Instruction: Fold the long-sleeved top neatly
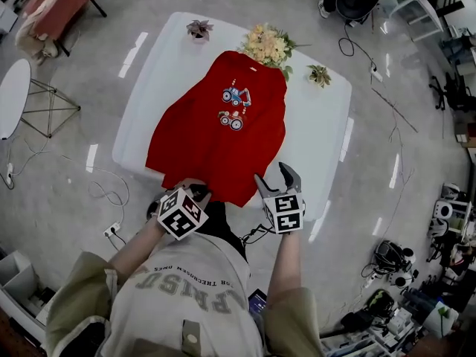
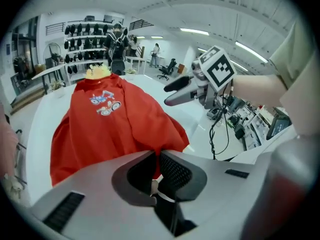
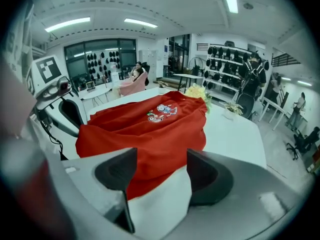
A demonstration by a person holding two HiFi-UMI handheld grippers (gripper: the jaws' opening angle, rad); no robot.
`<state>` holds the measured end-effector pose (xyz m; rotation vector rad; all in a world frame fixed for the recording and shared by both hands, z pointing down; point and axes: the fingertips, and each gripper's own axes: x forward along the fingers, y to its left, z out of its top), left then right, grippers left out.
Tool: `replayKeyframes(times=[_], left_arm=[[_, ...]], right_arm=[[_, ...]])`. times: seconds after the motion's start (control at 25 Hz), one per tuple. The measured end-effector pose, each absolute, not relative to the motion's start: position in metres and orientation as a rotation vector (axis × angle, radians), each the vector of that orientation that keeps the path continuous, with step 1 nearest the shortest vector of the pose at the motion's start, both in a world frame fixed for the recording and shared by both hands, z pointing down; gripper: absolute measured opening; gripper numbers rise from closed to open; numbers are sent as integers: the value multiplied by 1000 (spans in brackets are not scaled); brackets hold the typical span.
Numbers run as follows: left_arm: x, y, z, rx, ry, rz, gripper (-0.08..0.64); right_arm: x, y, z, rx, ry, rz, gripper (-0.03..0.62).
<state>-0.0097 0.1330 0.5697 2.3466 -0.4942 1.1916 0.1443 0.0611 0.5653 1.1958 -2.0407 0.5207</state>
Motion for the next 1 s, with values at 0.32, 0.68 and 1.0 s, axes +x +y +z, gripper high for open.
replayKeyframes(times=[0.32, 0.68, 1.0], left_arm=[[2, 104, 576, 2269, -719, 1200, 34], [-74, 90, 583, 2005, -1240, 1279, 230], [-101, 80, 592, 1928, -1213, 1236, 29]], right_arm=[[83, 5, 556, 884, -2259, 390, 301], [0, -9, 581, 461, -2348, 359, 301], [-14, -3, 583, 400, -2347, 359, 301]])
